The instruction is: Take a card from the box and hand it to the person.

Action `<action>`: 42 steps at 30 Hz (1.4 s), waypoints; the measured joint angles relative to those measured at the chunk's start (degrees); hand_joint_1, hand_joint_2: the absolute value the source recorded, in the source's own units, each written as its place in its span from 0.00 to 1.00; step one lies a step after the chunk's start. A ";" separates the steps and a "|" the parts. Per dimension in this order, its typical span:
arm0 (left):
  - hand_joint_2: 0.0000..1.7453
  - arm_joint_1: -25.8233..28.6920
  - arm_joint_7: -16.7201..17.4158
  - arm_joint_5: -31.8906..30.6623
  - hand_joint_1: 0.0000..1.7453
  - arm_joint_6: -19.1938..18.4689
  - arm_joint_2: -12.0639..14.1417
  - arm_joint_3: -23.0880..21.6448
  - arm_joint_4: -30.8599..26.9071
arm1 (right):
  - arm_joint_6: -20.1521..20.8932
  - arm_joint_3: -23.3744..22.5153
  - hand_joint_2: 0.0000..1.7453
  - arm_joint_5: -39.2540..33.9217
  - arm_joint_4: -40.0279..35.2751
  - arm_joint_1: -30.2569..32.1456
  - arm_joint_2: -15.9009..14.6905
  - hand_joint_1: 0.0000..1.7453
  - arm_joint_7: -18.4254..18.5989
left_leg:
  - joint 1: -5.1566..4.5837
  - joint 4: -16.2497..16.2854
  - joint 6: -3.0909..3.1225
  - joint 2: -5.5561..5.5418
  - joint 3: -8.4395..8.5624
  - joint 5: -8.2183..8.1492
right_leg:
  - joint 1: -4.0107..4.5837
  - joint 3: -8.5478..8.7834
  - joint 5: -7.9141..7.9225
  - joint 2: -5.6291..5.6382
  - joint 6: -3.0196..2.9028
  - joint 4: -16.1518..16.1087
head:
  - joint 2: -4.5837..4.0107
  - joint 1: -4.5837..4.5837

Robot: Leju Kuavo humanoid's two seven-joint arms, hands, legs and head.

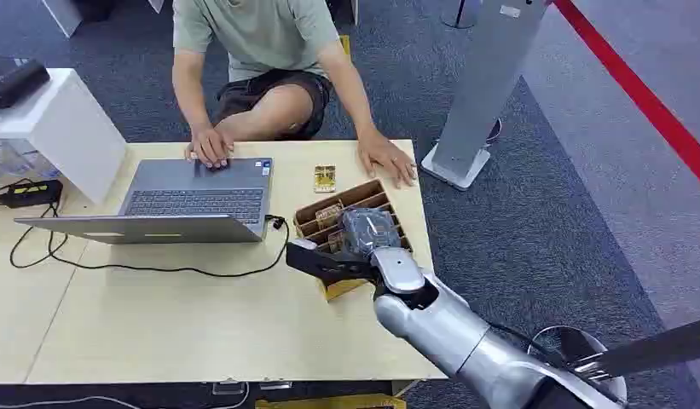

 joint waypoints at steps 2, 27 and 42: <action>0.00 0.02 -0.07 0.00 0.00 0.00 0.00 0.00 0.00 | 0.00 0.00 1.00 0.00 0.48 0.13 0.04 0.66 -0.20 | 0.00 0.00 0.00 0.00 0.00 0.00 | 0.00 0.00 0.00 0.00 0.00 0.00 | 0.00 0.04; 0.00 0.03 -0.42 -0.57 0.00 -0.40 0.09 -0.11 0.00 | -0.02 -0.37 1.00 0.00 2.75 -0.30 0.48 0.88 -0.70 | 0.00 0.00 0.00 0.00 0.11 0.00 | 0.00 0.11 0.00 0.00 0.00 0.00 | 0.00 0.04; 0.00 0.09 -0.70 -0.72 0.00 -0.30 0.35 -0.15 0.00 | -4.25 -2.56 1.00 -1.86 -2.38 -12.18 -0.83 0.88 -3.08 | -0.01 0.02 -0.01 0.01 0.06 0.03 | -0.01 0.04 0.07 0.03 0.02 0.02 | 0.00 0.07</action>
